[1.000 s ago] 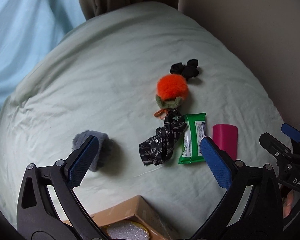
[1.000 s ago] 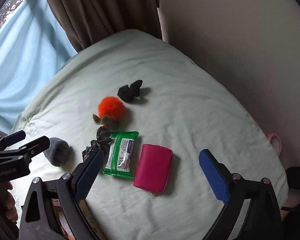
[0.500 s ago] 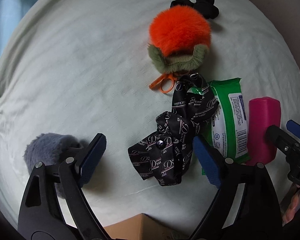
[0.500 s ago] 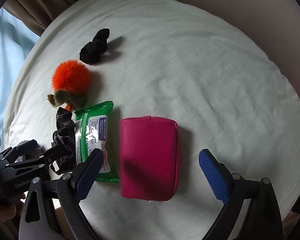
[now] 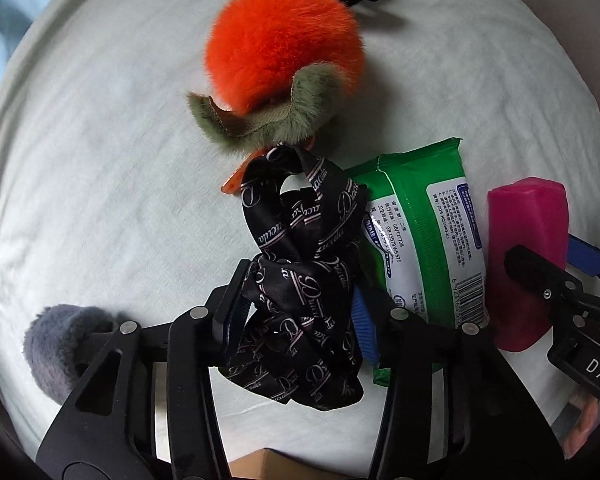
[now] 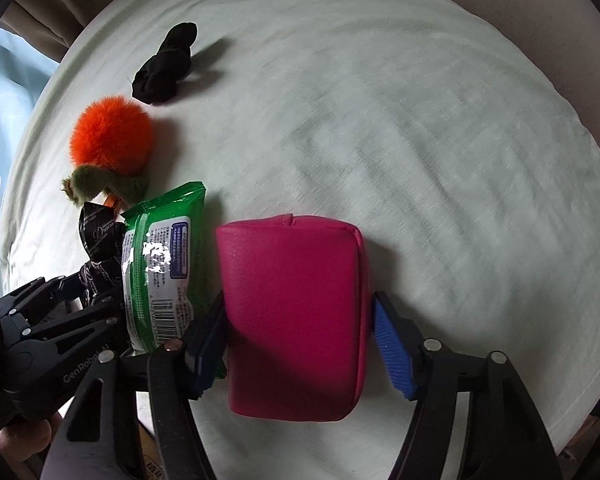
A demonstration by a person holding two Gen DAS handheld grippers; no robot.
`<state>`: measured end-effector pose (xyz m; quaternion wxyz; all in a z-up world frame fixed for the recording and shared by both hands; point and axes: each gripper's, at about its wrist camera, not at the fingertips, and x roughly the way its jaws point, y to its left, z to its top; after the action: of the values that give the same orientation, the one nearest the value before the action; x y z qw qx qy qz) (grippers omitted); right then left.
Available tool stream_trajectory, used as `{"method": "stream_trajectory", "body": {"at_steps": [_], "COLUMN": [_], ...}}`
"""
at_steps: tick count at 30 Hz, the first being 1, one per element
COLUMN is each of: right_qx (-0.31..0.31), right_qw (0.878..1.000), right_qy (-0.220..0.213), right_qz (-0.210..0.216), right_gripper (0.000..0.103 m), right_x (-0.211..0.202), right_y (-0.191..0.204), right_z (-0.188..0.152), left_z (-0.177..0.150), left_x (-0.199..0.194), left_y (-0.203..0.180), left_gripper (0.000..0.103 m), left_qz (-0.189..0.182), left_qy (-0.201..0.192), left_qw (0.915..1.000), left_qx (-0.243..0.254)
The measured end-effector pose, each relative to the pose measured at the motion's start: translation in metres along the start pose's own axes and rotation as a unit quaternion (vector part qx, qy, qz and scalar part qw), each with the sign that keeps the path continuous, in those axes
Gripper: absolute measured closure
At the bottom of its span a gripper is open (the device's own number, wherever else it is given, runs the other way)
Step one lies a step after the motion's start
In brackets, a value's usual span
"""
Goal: Organize soft objects
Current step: 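Grasp the black scarf with left tool while right tool grasps the pink pouch, then carry scarf and pouch to the box and release them inside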
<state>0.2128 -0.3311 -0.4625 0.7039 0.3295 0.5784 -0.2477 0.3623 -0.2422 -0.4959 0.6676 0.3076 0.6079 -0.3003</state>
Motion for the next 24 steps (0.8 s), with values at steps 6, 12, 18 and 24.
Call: {"method": "stream_trajectory", "body": {"at_steps": [6,12,18,24], "right_qx": [0.000,-0.008,-0.022,-0.065], "right_qw": [1.000,1.000,0.999,0.995], "right_qy": [-0.002,-0.014,-0.033,-0.069], "right_qz": [0.008,0.013,0.022,0.042], "right_gripper": [0.051,0.056,0.056,0.057], "right_x": [-0.007,-0.025,-0.063,-0.128], "right_y": [-0.013,-0.025,-0.033,-0.020], "right_z": [0.000,-0.003,-0.009,-0.024], "left_z": [-0.006,-0.018,-0.040,-0.077], "left_x": [-0.014,-0.048,-0.114,-0.194], "left_y": [0.002,0.000,-0.001,-0.005], "left_gripper": [0.068,0.069,0.069,0.069], "left_qz": [0.001,0.002,0.002,0.000], "left_qy": [-0.007,-0.022,-0.048,-0.095], "left_qw": [1.0000,0.9994,0.9975,0.9910], "left_qx": [-0.007,-0.026,-0.051,-0.095]}}
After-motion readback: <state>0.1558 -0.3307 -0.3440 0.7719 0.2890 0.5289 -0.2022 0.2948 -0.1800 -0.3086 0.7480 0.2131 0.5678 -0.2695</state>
